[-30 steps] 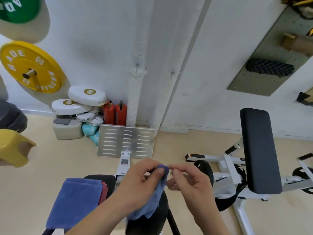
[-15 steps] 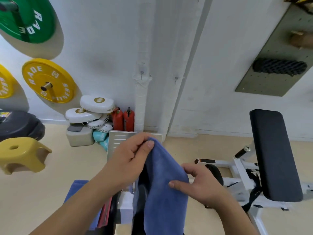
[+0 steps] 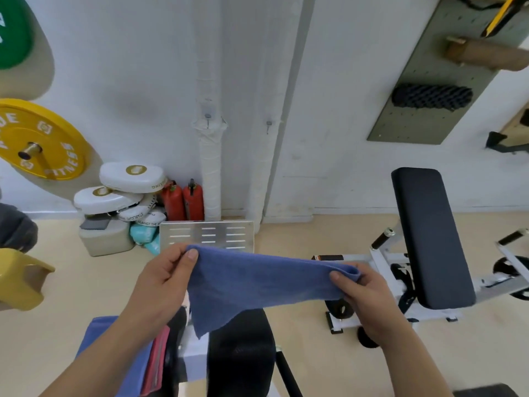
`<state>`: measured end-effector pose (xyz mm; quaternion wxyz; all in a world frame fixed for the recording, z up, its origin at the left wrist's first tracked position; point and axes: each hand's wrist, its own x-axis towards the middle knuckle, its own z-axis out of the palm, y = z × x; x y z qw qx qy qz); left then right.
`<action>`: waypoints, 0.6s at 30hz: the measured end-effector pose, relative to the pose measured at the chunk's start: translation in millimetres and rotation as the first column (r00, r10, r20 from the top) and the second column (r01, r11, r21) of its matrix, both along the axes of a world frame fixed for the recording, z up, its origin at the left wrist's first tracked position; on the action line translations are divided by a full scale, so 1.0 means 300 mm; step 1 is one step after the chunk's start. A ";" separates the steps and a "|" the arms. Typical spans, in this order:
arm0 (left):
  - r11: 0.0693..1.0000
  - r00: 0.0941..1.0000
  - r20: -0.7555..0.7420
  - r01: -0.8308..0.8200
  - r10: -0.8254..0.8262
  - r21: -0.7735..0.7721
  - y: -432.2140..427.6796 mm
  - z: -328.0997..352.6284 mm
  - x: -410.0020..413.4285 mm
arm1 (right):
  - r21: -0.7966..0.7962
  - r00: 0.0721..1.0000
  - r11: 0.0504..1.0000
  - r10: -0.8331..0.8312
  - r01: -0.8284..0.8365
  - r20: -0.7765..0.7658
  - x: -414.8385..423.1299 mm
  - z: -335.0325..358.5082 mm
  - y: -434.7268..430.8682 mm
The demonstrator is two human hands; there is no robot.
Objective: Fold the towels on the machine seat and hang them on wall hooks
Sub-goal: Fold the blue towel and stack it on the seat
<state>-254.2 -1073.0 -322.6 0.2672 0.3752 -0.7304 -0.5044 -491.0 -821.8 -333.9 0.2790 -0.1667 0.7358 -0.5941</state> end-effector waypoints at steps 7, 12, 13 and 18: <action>0.995 0.996 0.087 -0.023 0.015 0.101 -0.011 -0.098 0.044 | 0.108 0.990 0.994 0.004 0.012 -0.144 0.049 -0.033 -0.011; 0.990 0.992 0.124 -0.039 0.022 0.137 -0.025 -0.096 0.048 | 0.127 0.988 0.990 -0.034 0.053 -0.149 0.068 -0.025 -0.040; 0.989 0.991 0.135 -0.041 0.021 0.145 -0.034 -0.107 0.040 | 0.145 0.989 0.988 -0.030 0.052 -0.146 0.060 -0.038 -0.053; 0.989 0.943 0.321 0.050 -0.094 0.141 -0.120 -0.279 -0.037 | 0.307 0.991 0.951 0.005 0.037 -0.134 -0.028 -0.212 -0.160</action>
